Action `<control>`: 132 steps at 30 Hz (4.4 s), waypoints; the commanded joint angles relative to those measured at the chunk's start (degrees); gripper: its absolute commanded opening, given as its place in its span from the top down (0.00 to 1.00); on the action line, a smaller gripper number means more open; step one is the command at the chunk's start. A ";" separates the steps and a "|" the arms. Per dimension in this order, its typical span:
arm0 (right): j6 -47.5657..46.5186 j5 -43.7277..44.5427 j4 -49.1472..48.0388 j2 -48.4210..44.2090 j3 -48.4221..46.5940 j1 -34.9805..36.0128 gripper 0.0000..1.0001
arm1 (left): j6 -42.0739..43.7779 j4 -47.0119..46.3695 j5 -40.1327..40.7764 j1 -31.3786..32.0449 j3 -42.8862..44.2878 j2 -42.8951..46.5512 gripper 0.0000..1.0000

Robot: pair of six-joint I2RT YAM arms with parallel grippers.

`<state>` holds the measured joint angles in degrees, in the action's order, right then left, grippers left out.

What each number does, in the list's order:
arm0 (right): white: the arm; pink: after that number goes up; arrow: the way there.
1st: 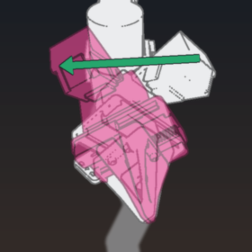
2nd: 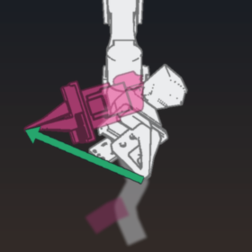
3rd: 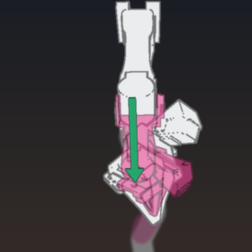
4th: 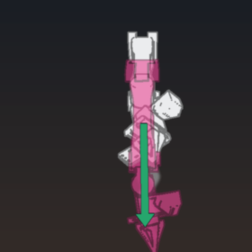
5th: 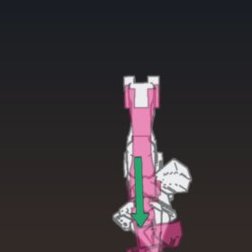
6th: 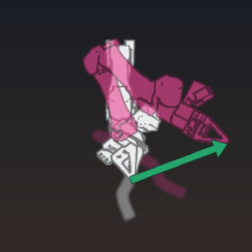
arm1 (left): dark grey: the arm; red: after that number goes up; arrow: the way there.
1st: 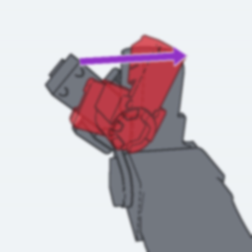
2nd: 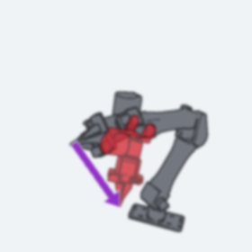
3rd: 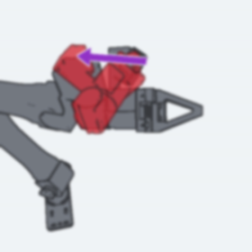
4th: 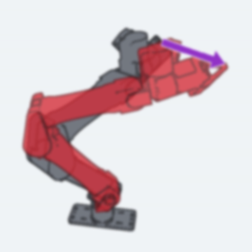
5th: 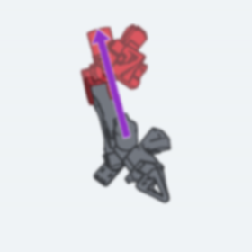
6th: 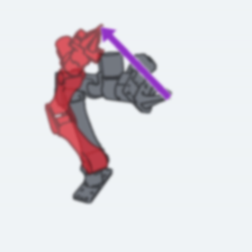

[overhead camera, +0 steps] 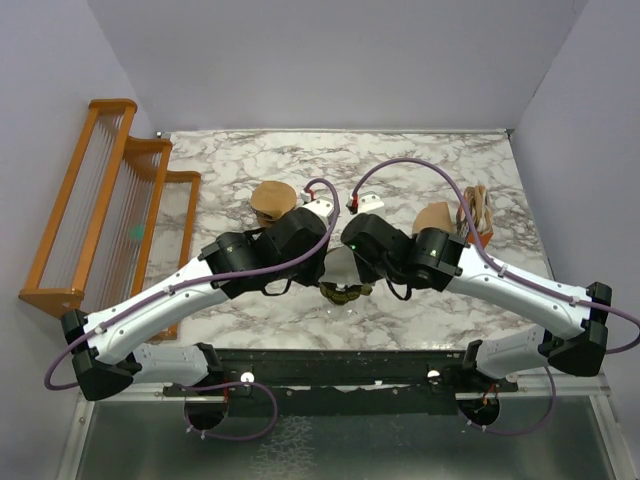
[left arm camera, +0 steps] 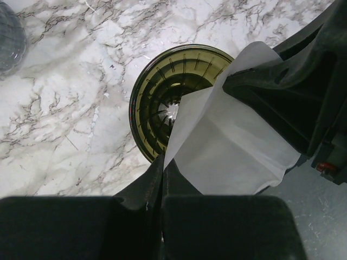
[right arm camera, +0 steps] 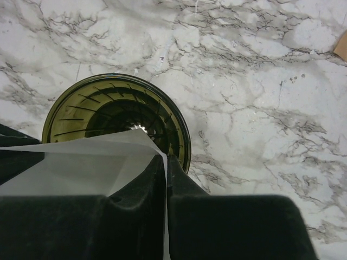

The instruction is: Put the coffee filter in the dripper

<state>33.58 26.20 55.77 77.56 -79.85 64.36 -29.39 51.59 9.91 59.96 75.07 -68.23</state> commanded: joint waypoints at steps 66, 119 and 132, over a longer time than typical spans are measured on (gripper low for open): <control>-1.15 -7.06 -5.07 4.55 -2.87 -1.16 0.99 | 0.53 1.31 17.27 -0.46 2.16 7.96 0.40; -0.61 -9.14 -6.28 10.21 -0.56 -1.25 0.96 | 1.26 1.23 18.30 -0.52 -0.27 10.00 0.38; -1.15 -9.08 -3.78 9.28 -2.60 -1.25 0.97 | 1.15 1.04 18.12 -0.53 -0.45 9.79 0.39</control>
<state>32.93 18.06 49.82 88.16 -80.53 63.26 -28.42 52.82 26.61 59.68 75.40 -58.92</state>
